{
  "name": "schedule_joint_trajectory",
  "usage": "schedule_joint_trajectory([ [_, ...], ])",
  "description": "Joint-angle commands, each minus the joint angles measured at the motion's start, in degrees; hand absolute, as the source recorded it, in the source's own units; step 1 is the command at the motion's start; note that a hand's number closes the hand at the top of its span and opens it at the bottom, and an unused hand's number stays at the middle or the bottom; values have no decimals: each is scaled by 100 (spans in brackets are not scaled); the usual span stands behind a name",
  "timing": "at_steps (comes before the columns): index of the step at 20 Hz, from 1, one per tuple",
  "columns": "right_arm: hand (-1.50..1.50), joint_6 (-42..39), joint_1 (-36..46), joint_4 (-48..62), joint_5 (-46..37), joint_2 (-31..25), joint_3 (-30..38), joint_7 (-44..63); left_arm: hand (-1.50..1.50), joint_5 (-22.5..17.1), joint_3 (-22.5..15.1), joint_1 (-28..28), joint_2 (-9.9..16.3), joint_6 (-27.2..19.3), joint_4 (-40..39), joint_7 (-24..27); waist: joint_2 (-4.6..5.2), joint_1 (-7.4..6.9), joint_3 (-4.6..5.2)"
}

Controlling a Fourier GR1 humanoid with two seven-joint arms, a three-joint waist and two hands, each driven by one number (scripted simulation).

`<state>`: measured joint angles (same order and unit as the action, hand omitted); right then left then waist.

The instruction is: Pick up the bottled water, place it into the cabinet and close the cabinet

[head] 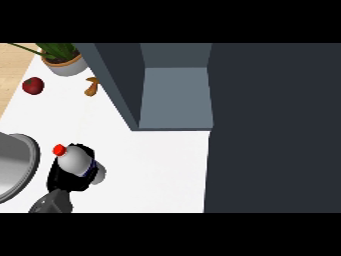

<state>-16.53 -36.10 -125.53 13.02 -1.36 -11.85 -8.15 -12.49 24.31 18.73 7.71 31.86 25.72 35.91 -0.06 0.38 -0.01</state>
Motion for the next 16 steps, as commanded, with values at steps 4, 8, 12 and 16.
schedule_joint_trajectory([
  [4, -150, 60, 133, 177, -89, 45, -22, -187, 150, -526, -179, -450, -377, 282, 1088, -489, -19, -56, -5],
  [8, -150, 53, 74, 277, -410, 77, -262, -346, 150, -700, -390, -651, -514, 138, 1808, -872, -13, -34, -2],
  [12, -150, -14, -188, 111, -162, 15, -259, -360, 150, -915, -639, -1116, -590, -134, 2851, -1688, -12, -26, -2],
  [16, -150, 130, 50, 259, -235, 107, -402, -158, 150, -1446, -1836, -1367, -766, -1089, 4013, -2183, -29, -54, -6],
])
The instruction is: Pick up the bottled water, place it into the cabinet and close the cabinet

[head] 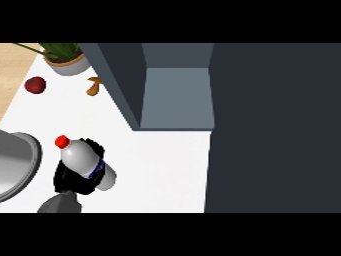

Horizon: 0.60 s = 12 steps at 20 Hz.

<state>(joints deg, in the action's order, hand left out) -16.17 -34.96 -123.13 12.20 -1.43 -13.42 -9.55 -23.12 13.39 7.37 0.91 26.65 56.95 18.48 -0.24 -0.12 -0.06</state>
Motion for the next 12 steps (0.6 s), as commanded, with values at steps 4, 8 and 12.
schedule_joint_trajectory([
  [4, -150, 107, 214, -67, 117, 20, -19, 138, 150, -453, -1058, -72, -89, -1268, 1647, -726, 8, 17, 3],
  [8, -150, 65, 335, 261, 8, 6, -22, -22, 150, -473, -1976, 296, -90, -2355, 1811, -547, 15, 48, 4],
  [12, -150, 132, 2, -42, -39, 21, -274, 83, 150, -382, -2254, 681, -91, -3115, 2289, -962, 10, 53, 4],
])
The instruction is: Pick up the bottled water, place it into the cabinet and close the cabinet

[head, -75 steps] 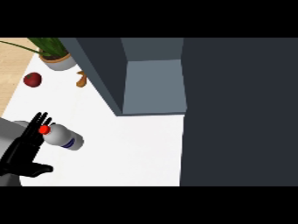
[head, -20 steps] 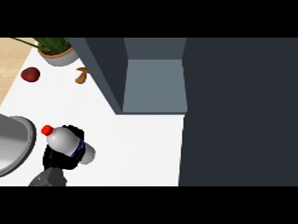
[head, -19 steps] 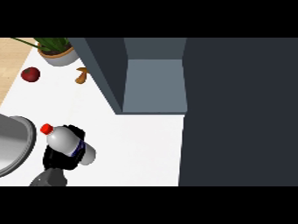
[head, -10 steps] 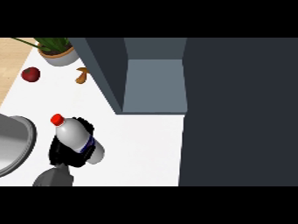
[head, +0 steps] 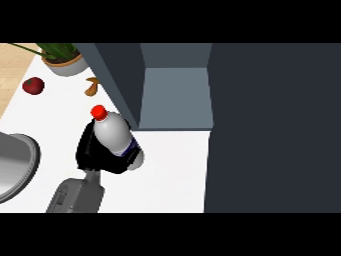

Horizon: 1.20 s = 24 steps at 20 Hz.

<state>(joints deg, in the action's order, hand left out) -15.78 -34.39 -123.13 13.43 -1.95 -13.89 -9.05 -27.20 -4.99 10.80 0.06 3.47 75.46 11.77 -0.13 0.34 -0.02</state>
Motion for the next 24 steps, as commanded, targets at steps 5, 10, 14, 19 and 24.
schedule_joint_trajectory([
  [5, -150, -26, -230, -12, 40, -41, -98, -191, 150, 135, -437, 1151, -6, -1395, 125, -581, 5, 30, 1],
  [10, -150, 9, 251, 213, 101, -95, 0, 44, 150, 234, -1004, 2059, -5, -2132, -855, -98, 23, 71, 1],
  [14, -150, 90, 295, 443, -49, -40, 39, -85, 150, 655, -879, 2451, 23, -2221, -992, -290, 23, 66, 0],
  [19, -150, 155, 390, 286, 51, 60, -115, 62, 150, 813, -1051, 2991, -3, -2911, -1575, -300, 54, 182, 1],
  [24, -150, 106, 539, 196, 287, -51, 131, 165, 150, 945, -1093, 3185, -4, -3372, -1795, -237, 77, 262, 2],
])
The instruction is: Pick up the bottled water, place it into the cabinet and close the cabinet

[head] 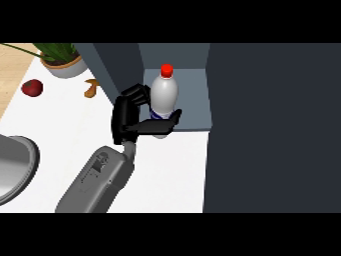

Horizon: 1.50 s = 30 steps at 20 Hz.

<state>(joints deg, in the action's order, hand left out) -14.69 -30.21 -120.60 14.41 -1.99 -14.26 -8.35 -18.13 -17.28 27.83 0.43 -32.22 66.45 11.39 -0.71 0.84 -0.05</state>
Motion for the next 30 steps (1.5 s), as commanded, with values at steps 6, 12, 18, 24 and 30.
schedule_joint_trajectory([
  [6, -150, 7, 5, 61, -125, 51, -233, 7, 150, 384, 178, 1707, 232, -308, -1121, -593, 144, 293, 4],
  [12, -150, -182, 4, 134, 91, -111, -52, -37, 150, 560, 45, 1780, 540, -526, -1204, -756, 187, 402, 0],
  [18, -150, -281, 22, 209, 133, -138, -74, -117, 150, 785, 146, 2260, 430, -648, -2462, -351, 213, 419, 6],
  [24, -150, -244, 87, 191, 154, -166, 35, -102, 150, 1078, 355, 2647, 294, -765, -4040, 472, 225, 363, 10],
  [30, -150, -242, -27, 94, 180, -156, -6, -124, -150, 1083, 714, 3098, 426, -843, -4868, 837, 244, 408, 15],
])
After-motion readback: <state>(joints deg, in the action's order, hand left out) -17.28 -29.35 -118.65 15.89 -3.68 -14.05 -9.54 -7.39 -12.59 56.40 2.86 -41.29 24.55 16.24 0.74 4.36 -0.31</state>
